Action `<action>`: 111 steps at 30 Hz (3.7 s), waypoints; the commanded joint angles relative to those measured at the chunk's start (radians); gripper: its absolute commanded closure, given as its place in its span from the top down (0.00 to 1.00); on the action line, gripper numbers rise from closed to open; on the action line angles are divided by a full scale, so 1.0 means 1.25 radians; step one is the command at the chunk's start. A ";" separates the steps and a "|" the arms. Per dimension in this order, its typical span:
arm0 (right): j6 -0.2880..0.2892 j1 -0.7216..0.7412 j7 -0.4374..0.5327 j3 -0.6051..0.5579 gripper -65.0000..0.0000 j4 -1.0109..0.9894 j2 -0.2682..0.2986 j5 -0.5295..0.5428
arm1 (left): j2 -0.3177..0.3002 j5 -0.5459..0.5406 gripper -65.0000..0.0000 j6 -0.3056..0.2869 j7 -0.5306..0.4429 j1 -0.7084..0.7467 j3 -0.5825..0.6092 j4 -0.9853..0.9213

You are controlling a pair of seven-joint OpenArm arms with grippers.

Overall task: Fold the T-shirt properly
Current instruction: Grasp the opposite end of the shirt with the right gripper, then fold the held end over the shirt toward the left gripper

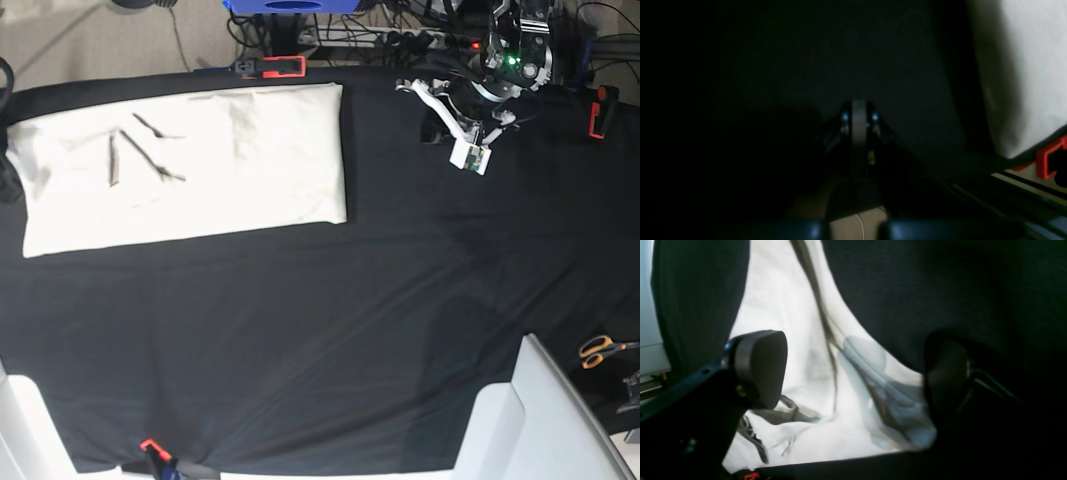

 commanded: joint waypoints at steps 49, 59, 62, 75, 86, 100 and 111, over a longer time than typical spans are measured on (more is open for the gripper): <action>-0.003 0.009 -0.022 -0.241 0.14 0.024 -0.055 -0.019 | -0.006 -0.003 0.00 -0.001 -0.012 -0.019 0.005 -0.037; -0.003 -0.030 0.015 -0.240 0.01 0.149 -0.059 -0.019 | -0.021 -0.008 0.00 -0.001 -0.012 0.008 -0.020 0.017; -0.003 -0.079 0.015 -0.238 0.01 0.278 -0.078 -0.019 | -0.025 -0.008 0.00 -0.001 -0.011 0.023 -0.032 0.056; -0.220 -0.208 0.013 -0.324 0.01 0.741 -0.147 -0.153 | -0.090 -0.008 0.00 -0.001 -0.006 0.124 -0.093 0.122; -0.340 -0.294 0.008 -0.494 0.01 1.004 -0.293 -0.534 | -0.097 -0.008 0.00 -0.001 -0.008 0.193 -0.200 0.147; -0.355 -0.344 0.000 -0.662 0.01 1.090 -0.517 -0.933 | -0.096 -0.010 0.00 -0.147 -0.006 0.259 -0.242 0.162; -0.594 -0.339 -0.001 -0.847 0.01 1.044 -0.516 -0.932 | -0.101 -0.005 0.00 -0.152 -0.005 0.258 -0.242 0.154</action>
